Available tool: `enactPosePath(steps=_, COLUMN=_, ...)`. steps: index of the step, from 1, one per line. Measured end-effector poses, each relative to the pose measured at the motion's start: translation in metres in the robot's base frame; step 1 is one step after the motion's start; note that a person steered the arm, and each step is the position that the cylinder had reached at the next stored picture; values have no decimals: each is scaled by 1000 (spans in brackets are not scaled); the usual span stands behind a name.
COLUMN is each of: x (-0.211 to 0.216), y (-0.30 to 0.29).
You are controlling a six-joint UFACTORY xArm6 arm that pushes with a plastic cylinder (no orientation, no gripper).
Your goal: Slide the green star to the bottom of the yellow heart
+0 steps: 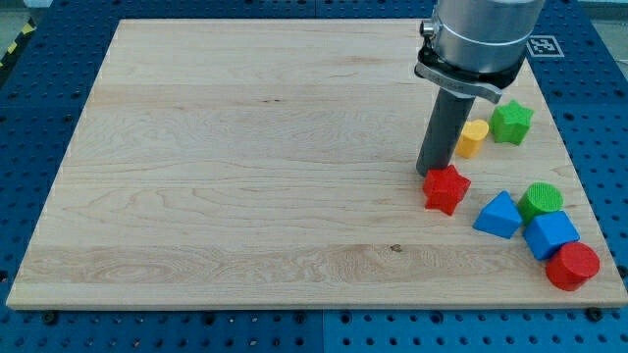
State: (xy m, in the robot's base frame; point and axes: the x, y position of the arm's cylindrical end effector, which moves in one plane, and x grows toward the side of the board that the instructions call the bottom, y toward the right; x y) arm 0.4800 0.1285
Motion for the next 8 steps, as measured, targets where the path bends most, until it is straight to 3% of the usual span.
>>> enactPosePath(steps=2, x=25, y=14)
enactPosePath(steps=3, x=-6, y=6)
enactPosePath(steps=4, x=-66, y=0)
enactPosePath(steps=6, x=-78, y=120)
enactPosePath(steps=8, x=-93, y=92)
